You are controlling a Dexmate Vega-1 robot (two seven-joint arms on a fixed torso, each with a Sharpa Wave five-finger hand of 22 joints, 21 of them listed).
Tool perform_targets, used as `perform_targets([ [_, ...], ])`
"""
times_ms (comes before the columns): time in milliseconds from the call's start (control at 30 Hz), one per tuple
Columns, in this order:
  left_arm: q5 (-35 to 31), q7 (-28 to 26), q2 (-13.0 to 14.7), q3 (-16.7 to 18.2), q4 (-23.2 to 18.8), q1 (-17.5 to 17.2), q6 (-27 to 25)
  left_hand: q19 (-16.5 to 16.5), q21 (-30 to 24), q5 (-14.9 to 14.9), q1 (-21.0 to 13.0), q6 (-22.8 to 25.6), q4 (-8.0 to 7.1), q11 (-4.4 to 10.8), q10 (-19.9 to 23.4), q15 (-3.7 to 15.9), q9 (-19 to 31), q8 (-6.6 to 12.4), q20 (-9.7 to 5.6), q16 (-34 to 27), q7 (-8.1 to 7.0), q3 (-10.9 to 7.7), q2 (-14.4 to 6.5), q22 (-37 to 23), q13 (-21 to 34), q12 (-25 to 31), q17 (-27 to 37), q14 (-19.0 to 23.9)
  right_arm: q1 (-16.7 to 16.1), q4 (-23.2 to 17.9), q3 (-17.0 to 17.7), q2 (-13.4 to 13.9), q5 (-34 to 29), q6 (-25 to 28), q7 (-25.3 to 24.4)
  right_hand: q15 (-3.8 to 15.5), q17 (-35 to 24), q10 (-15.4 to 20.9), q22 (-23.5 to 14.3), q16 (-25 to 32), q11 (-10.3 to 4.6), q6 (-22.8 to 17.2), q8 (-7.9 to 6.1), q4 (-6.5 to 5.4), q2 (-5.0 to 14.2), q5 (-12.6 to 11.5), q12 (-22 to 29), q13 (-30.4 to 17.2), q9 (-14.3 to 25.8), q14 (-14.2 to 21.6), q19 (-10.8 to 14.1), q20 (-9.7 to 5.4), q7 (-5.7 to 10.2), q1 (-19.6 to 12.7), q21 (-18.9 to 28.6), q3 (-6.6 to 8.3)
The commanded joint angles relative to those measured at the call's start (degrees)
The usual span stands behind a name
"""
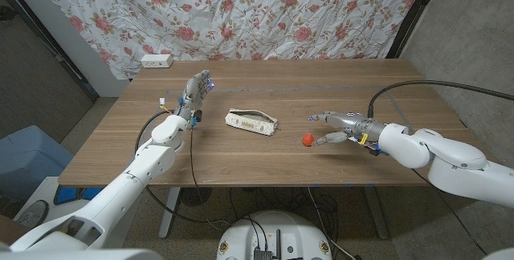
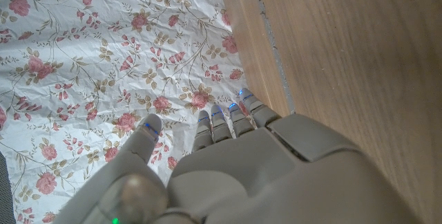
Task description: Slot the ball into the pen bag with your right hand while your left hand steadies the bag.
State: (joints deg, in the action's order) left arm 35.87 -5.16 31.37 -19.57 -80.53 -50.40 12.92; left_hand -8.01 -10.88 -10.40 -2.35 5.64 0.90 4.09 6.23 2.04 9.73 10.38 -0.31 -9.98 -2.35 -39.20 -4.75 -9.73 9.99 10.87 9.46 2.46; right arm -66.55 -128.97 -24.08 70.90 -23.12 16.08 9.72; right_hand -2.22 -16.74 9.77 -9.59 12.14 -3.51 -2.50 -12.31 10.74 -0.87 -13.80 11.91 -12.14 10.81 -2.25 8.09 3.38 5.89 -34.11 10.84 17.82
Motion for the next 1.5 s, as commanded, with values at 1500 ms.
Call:
perform_targets([
  [1500, 1.8, -0.7, -1.3, 0.4, -0.1, -1.4, 0.2, -0.6, -0.2, 0.0, 1.1, 0.7, -0.15, -0.12, 0.8, 1.73, 0.3, 0.17, 0.17, -0.2, 0.05, -0.72, -2.7, -0.2, 0.2, 0.3, 0.3, 0.5, 7.8, 6.0, -9.3, -9.1, -15.8, -1.0, 4.7, 5.01, 1.7, 13.3, -0.4, 3.9, -5.00, -11.4, -3.56, -0.90, -2.08, 2.4, 2.8, -0.2, 0.3, 9.9, 9.7, -2.51, 6.13, -9.7, 1.8, 2.94],
])
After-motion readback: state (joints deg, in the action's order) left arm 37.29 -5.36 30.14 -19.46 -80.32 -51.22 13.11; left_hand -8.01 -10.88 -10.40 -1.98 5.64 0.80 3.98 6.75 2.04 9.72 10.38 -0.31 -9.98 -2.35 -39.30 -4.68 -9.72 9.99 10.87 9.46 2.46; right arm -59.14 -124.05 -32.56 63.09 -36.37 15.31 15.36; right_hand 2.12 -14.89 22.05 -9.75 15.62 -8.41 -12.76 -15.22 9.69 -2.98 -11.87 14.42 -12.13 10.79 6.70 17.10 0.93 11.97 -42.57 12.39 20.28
